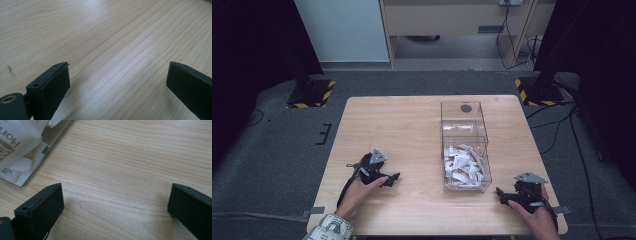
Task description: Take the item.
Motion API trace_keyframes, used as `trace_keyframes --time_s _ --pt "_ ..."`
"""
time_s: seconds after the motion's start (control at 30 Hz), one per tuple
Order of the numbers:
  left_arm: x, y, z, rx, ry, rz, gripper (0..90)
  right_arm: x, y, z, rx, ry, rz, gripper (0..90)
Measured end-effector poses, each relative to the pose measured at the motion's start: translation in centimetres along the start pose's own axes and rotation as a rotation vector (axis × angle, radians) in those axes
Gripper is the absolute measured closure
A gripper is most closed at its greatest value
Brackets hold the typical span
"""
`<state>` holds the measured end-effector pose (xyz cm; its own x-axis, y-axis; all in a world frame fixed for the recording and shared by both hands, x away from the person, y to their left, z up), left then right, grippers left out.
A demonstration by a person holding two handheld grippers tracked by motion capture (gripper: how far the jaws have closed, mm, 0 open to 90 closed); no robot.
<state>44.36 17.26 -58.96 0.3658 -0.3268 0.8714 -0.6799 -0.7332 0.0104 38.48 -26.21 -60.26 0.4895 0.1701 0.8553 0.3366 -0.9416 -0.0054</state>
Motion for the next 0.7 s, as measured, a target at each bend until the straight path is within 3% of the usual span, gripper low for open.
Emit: trace_keyframes --time_s 0.23,0.57,0.7 --pt "1.4 0.8 -0.1 -0.017 0.033 0.015 5.3 0.0 0.0 0.0 -0.001 0.0 0.0 0.7" --pt "4.8 2.1 -0.7 -0.048 0.09 0.042 5.3 0.0 0.0 0.0 -0.002 0.0 -0.001 0.6" --pt "5.4 2.5 -0.6 -0.06 0.09 0.058 5.3 0.0 0.0 0.0 -0.001 0.0 0.0 0.6"
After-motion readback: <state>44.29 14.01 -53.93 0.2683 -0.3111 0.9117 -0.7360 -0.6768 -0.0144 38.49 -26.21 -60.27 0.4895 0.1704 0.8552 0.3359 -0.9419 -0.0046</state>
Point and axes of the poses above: each handheld gripper's, and its own axes: z roughly forward along the jaws, x roughly out of its top, y roughly to its right, the point moved 9 cm from there along z, roughly forward along the jaws, and after that the axes turned 14 degrees about y, right-handed, at the moved point
